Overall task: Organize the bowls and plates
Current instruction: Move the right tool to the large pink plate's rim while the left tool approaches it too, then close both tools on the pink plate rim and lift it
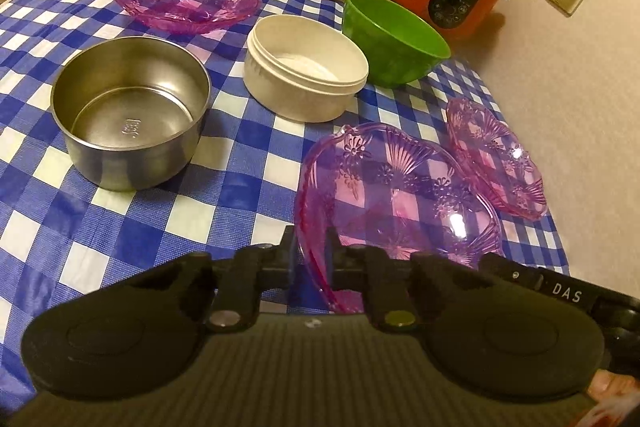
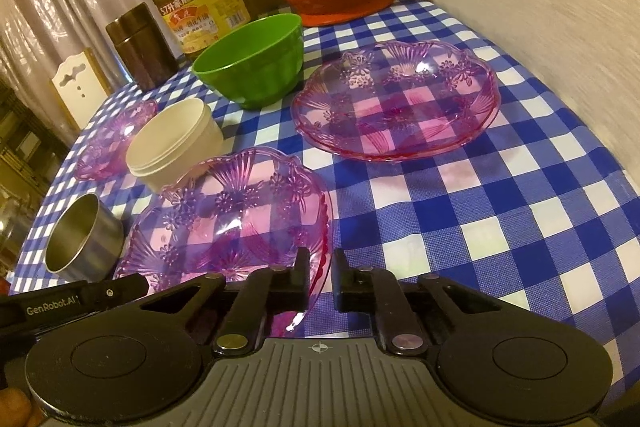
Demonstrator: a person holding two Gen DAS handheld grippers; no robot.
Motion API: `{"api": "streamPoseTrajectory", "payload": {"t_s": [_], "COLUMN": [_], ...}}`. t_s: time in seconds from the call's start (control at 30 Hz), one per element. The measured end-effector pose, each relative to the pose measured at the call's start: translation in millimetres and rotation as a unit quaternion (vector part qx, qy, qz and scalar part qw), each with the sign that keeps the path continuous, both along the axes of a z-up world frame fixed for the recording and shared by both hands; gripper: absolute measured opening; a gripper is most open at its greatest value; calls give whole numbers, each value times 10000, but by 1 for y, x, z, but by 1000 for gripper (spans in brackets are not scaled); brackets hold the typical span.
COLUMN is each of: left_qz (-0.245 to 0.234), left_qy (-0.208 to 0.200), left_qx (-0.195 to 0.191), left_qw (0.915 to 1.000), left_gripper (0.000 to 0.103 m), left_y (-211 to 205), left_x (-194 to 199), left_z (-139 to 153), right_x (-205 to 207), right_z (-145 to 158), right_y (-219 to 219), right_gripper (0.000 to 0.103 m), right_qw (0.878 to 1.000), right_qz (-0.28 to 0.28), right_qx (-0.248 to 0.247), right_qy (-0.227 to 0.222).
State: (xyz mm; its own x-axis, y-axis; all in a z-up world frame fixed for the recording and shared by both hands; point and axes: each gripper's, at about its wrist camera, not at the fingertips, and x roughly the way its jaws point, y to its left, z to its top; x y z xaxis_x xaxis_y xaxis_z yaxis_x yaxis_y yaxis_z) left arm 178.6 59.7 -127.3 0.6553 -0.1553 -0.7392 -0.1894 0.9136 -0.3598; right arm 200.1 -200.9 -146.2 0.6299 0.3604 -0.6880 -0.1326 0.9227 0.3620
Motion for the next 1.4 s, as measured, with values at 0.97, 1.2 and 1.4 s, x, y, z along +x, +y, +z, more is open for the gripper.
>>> {"api": "streamPoseTrajectory", "payload": {"t_s": [0.97, 1.2, 1.4], "left_qz": [-809, -1175, -1428], "left_qy": [-811, -822, -706], "left_qx": [-36, 21, 115], "left_qw": [9934, 9897, 9872], "left_gripper": [10, 10, 11], "left_y": [-60, -87, -105], "left_x": [56, 103, 129], "left_z": [98, 92, 61], "right_x": [19, 45, 71], "right_z": [95, 96, 74], "right_y": [-65, -87, -95], "right_gripper": [11, 11, 11], "right_qw": [9949, 9918, 9907], "right_qz": [-844, -1085, -1168], "right_qx": [149, 26, -278], "right_qy": [-528, -674, -645]}}
